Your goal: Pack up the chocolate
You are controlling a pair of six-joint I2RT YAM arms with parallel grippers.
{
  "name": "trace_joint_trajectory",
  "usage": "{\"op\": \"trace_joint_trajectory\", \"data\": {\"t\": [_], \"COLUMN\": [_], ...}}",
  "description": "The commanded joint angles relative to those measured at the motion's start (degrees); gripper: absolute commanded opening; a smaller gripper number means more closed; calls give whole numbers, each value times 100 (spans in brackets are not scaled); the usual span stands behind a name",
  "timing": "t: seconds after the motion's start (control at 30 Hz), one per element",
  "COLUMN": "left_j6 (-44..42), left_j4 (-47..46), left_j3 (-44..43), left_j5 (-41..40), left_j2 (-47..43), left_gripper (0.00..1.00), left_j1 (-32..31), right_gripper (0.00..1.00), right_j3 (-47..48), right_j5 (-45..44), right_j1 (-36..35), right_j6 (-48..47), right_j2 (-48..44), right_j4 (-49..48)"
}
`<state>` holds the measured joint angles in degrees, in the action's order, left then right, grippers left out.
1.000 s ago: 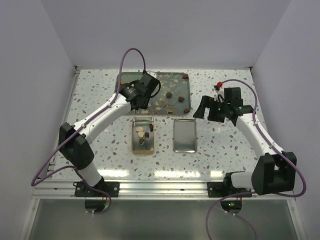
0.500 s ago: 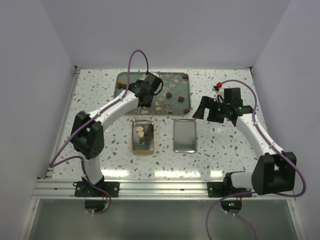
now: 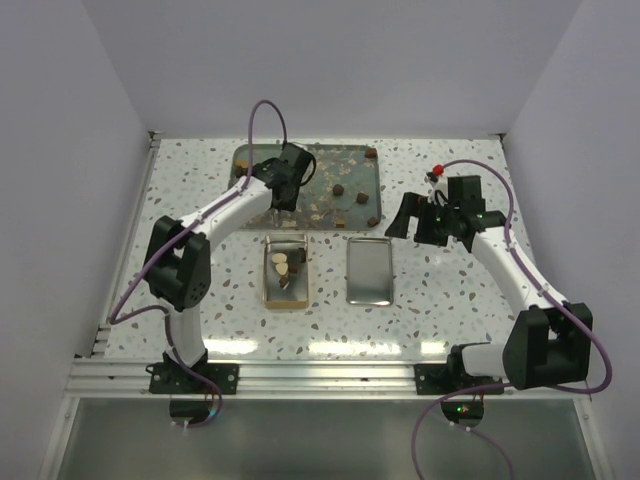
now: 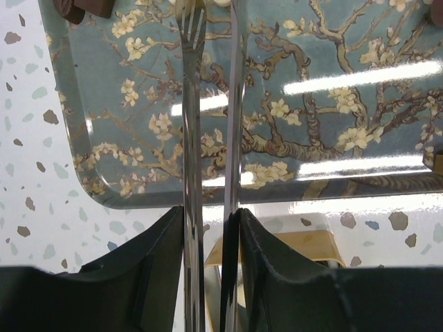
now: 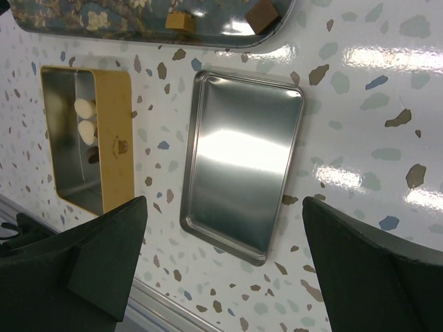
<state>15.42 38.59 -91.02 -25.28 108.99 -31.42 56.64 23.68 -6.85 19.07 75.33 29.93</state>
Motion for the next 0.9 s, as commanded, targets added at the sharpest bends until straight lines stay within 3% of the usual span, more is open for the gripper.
{"op": "trace_joint_trajectory", "data": {"t": [0.0,0.5,0.63,0.87], "left_j6": [-30,-153,-206,-355], "left_j4": [-352,-299,-282,-273], "left_j3": [-56,-355,-381,-293], "left_j5": [84,207,260,682], "left_j2": [70,421,395,-70], "left_gripper": [41,41,32,30], "left_j1": [39,145,162,162], "right_gripper": [97,97,97,97], "right_j3": [110,233,242,303], "right_j5": [137,137,137,119], "right_j1": [-27,-18,-18,-18], "right_j6": [18,-35,-52,-52], "right_j2": [8,96,105,105], "right_j4": [-84,-14,4,12]}}
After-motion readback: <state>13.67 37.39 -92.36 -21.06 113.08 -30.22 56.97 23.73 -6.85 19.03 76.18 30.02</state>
